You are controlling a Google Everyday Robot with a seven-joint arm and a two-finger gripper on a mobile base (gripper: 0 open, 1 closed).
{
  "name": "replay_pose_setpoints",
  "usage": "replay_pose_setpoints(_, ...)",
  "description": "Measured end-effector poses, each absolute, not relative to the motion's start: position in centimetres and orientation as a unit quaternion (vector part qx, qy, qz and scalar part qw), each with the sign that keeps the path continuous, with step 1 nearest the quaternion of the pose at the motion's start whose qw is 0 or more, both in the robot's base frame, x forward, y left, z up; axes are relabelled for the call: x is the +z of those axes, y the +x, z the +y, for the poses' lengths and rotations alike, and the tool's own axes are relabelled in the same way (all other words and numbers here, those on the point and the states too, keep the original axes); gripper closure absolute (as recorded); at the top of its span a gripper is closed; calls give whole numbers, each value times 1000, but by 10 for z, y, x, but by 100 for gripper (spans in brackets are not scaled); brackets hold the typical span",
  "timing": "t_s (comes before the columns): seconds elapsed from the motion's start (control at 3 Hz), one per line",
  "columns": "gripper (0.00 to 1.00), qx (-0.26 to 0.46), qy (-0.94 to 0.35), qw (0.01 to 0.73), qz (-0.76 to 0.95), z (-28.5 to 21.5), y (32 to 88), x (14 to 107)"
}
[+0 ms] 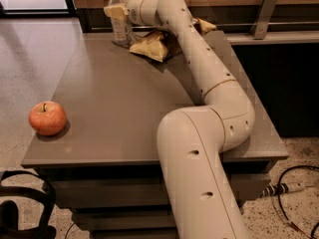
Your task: Move blue plastic bottle near apple
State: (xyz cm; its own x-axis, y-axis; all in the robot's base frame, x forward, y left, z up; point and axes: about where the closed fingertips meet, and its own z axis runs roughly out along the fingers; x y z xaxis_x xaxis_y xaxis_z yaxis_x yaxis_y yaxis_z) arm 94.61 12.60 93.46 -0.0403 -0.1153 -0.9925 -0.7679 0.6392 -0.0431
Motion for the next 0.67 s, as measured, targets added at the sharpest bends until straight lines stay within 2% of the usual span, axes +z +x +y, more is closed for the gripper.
replay_pose_setpoints(0.67, 88, 270, -332, 607, 670, 132, 946, 931)
